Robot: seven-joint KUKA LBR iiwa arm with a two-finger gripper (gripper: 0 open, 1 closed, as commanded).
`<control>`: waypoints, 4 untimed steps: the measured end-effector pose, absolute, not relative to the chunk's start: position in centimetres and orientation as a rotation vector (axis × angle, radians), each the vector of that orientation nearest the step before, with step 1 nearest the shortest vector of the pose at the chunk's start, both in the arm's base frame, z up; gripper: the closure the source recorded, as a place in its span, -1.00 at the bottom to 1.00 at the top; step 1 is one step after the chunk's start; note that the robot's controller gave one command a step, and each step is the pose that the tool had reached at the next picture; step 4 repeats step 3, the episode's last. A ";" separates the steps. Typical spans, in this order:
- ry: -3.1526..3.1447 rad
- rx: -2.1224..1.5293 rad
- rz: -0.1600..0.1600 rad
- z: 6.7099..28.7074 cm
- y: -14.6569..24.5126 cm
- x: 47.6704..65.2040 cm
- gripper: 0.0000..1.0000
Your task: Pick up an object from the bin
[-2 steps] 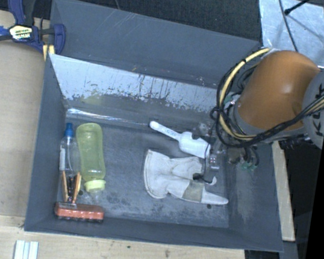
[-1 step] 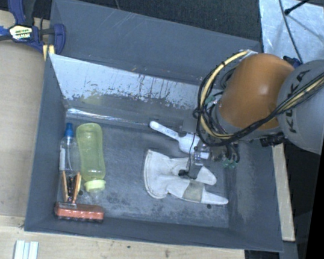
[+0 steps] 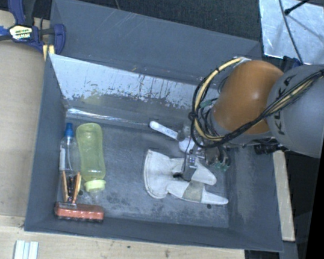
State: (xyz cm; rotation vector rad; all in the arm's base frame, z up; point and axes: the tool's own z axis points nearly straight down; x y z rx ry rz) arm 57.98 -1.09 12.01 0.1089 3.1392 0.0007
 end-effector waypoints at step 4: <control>3.137 -0.046 -0.001 23.5 -3.0 57.8 1.00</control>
Offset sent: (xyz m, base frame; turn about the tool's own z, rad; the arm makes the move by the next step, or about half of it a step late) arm 0.0000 0.0000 0.0000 0.0000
